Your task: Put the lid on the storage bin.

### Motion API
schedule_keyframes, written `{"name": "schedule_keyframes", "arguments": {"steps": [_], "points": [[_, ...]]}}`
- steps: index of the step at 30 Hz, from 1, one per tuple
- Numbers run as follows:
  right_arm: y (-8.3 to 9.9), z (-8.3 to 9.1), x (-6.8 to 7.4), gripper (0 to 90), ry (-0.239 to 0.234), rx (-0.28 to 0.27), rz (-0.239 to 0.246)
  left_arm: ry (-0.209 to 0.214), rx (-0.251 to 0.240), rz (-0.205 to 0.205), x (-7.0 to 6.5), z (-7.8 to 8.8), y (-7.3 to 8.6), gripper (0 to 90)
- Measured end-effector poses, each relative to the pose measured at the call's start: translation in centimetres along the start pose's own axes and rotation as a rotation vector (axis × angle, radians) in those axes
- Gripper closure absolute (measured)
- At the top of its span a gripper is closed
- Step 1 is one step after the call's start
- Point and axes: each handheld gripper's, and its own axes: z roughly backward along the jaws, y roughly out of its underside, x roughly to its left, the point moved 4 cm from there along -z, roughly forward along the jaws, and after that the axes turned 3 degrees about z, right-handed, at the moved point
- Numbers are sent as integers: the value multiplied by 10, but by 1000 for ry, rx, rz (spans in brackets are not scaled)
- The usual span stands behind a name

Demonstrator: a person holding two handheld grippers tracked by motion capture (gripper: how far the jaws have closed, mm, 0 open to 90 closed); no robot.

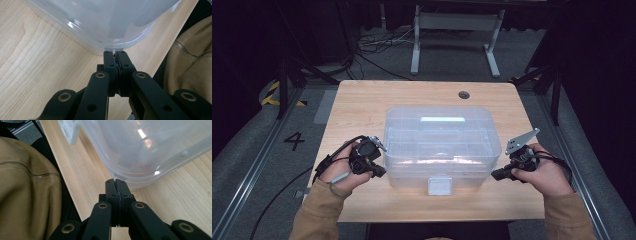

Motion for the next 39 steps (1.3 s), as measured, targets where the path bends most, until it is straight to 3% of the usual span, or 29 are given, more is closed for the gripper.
{"name": "schedule_keyframes", "arguments": {"steps": [5,16,25,29,34,39], "points": [[1,0,1,894,-23,6,1,55,10,11,3,-2,4,821],[4,2,0,859,-25,14,0,61,-3,17,5,1,5,781],[5,7,-4,687,-6,-12,-19,64,-64,37,9,10,9,771],[5,15,-9,602,28,-52,-10,50,-107,68,13,16,13,762],[3,26,-16,537,83,-111,-12,10,-177,135,21,25,21,753],[1,32,-22,496,124,-162,-37,-24,-222,185,27,30,26,748]]}}
